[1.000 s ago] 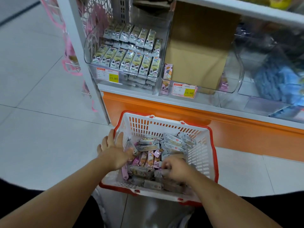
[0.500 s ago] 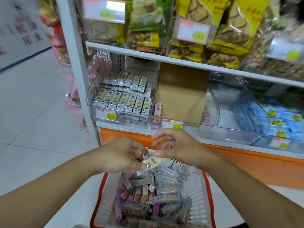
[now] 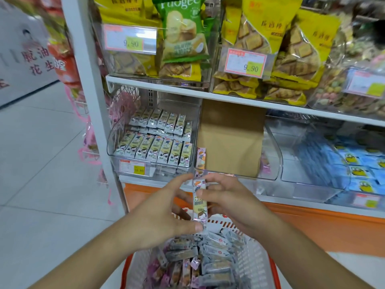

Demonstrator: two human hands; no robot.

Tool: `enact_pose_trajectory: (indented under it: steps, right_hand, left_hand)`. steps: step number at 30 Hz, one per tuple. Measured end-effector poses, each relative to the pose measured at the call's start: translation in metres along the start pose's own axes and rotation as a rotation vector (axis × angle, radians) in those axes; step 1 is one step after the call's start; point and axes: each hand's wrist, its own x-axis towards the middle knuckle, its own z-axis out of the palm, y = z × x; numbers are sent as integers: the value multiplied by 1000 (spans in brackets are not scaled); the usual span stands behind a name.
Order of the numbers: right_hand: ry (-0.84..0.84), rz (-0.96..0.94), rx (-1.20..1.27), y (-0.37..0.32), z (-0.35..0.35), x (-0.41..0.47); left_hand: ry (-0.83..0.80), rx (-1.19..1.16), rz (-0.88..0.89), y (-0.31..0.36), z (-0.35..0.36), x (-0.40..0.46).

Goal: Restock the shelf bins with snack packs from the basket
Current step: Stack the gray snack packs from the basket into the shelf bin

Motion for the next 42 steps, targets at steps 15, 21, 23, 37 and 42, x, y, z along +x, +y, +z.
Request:
enact_pose_trajectory:
  steps: [15, 21, 23, 37, 42]
  right_hand:
    - [208, -256, -602, -20, 5, 33]
    - [67, -469, -1028, -19, -1, 54]
    - [66, -489, -1047, -18, -4, 58]
    - [31, -481, -1187, -12, -15, 73]
    - [43, -499, -1183, -10, -13, 72]
  left_hand:
    - [187, 314, 96, 2, -62, 36]
    - [283, 637, 106, 25, -127, 123]
    - [255, 717, 61, 34, -138, 157]
    - [-40, 926, -65, 48, -151, 269]
    - [-24, 993, -62, 37, -161, 282]
